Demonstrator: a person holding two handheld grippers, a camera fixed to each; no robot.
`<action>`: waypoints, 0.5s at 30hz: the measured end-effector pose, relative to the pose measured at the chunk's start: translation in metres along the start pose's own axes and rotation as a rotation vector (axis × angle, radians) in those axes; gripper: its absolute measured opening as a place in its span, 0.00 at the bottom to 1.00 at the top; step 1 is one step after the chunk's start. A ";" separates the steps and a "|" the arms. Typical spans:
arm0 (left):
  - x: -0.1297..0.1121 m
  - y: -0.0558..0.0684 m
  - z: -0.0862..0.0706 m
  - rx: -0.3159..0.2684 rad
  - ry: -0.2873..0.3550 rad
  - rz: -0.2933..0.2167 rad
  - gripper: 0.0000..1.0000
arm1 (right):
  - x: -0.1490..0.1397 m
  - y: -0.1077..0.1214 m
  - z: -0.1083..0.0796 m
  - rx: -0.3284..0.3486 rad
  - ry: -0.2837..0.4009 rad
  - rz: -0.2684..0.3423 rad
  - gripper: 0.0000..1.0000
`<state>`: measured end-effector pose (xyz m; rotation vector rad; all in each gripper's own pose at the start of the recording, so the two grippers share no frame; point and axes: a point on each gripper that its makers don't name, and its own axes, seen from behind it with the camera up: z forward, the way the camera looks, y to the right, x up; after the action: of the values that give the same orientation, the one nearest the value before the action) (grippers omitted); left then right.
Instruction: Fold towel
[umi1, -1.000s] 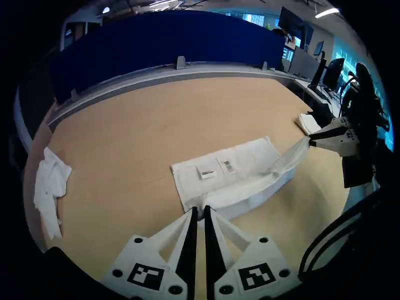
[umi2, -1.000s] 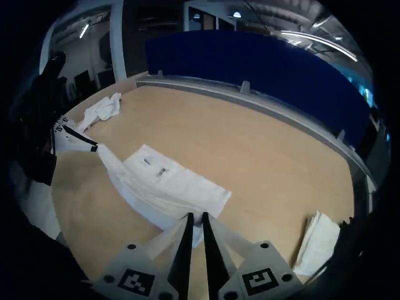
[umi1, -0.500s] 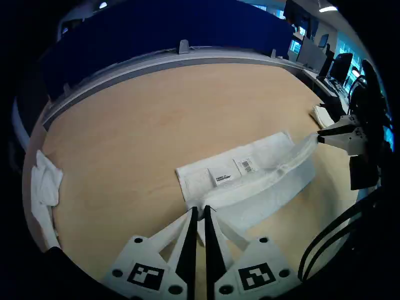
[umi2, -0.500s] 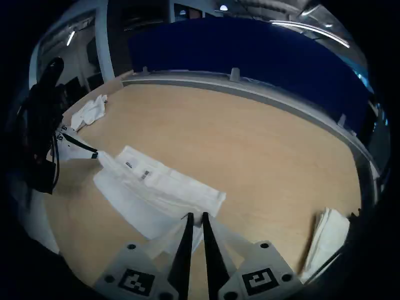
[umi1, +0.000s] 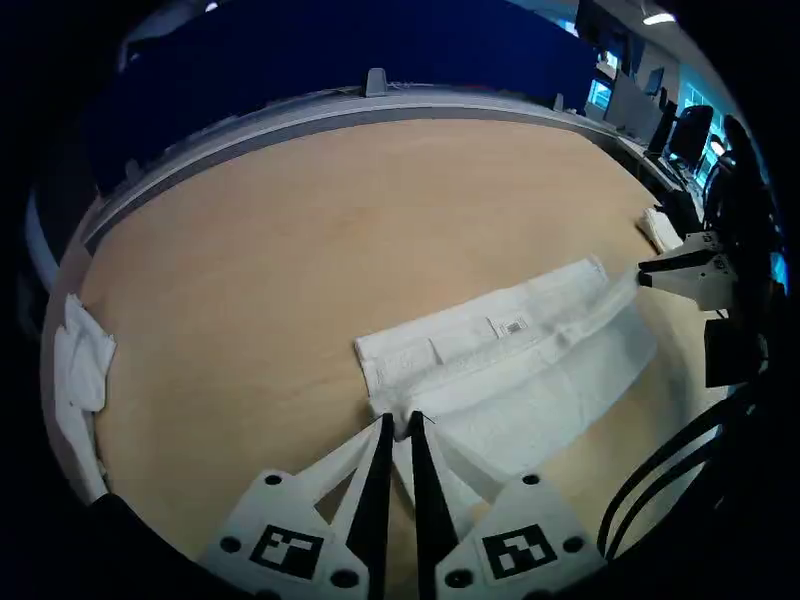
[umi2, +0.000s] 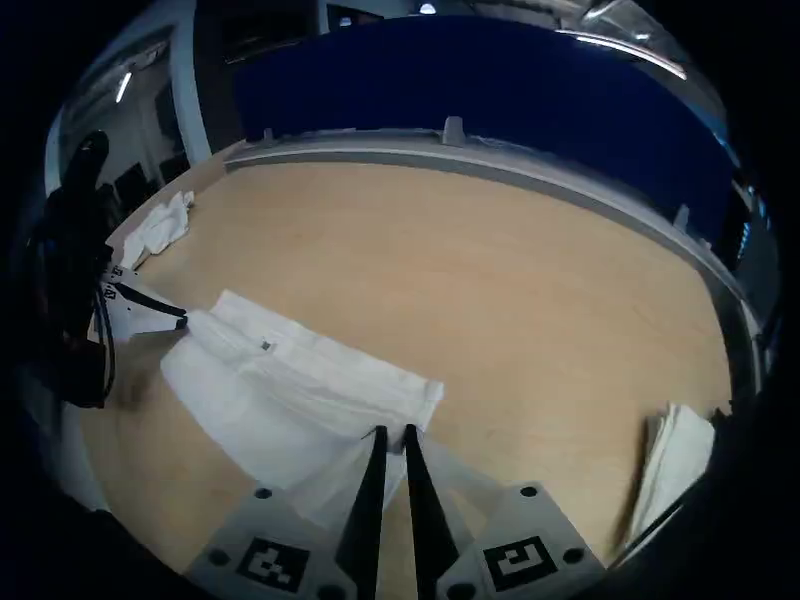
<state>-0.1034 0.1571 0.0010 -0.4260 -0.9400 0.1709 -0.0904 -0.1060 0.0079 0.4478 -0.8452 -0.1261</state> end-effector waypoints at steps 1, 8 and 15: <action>0.000 -0.001 0.001 0.003 0.000 0.002 0.17 | -0.001 0.001 0.002 -0.006 -0.001 0.003 0.14; 0.003 -0.005 0.008 0.020 0.004 0.020 0.38 | -0.004 0.006 0.011 -0.037 0.001 0.013 0.18; 0.005 -0.012 0.009 0.040 0.004 0.006 0.67 | -0.004 0.013 0.013 -0.081 0.003 0.020 0.57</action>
<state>-0.1081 0.1502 0.0150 -0.3916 -0.9300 0.1939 -0.1036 -0.0972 0.0181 0.3635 -0.8380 -0.1410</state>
